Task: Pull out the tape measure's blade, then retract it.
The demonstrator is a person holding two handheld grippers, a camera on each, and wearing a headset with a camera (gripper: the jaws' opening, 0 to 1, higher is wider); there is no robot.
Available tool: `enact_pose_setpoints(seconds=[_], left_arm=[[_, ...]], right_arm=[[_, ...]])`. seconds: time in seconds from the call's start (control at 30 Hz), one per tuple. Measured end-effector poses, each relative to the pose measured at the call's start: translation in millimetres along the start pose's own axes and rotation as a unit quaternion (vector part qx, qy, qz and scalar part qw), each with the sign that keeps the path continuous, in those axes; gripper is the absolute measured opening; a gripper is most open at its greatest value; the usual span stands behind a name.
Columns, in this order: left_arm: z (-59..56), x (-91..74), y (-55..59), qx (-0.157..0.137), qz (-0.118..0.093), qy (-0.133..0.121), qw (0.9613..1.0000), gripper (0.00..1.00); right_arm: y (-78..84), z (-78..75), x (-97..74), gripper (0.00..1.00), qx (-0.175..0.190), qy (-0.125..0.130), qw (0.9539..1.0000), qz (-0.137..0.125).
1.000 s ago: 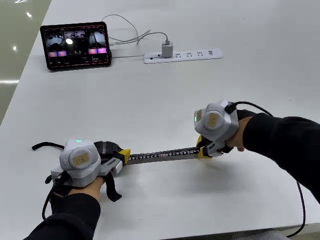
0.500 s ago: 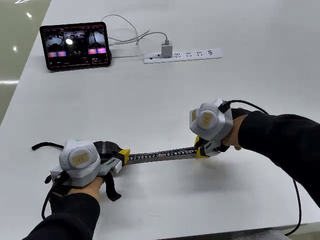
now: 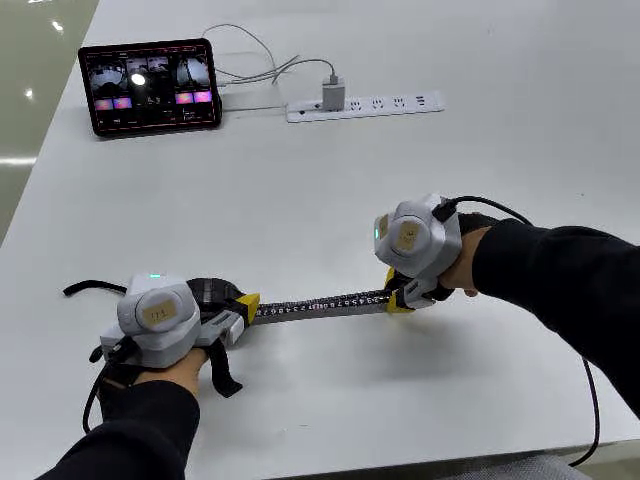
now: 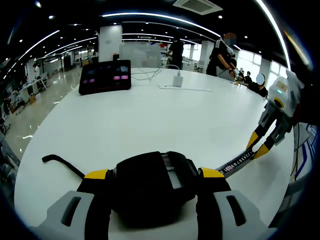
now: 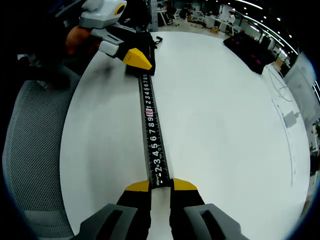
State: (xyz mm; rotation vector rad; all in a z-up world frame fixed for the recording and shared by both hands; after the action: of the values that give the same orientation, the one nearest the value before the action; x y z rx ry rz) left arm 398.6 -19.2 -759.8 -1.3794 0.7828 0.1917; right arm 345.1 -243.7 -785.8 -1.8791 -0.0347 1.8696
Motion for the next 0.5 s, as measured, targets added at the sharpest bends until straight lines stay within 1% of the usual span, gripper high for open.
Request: enact_pose_setpoints(seconds=[0.27, 0.5], left_arm=[[-0.5, -0.3, -0.5, -0.001, 0.001, 0.000, 1.0000, 0.65], [-0.4, -0.4, -0.8, -0.002, 0.000, -0.001, 1.0000, 0.65]], right_arm=[[-2.1, 0.1, 0.7, 0.09, 0.005, 0.000, 1.0000, -0.004], [-4.3, 1.4, 1.4, 0.09, 0.017, 0.008, 0.9997, -0.016]])
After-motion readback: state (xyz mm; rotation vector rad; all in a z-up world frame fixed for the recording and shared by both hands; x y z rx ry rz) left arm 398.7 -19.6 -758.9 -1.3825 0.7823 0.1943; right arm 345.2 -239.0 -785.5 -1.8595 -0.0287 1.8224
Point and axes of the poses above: the centre of the closed fingertips' face, and the gripper's own axes: x roughly forward along the fingers, z roughly to its left, y roughly out of its underside, the point moved 1 cm from there along -x, roughly backward along the fingers, and after that the axes turned 4 degrees about x, right-handed, at the moved point
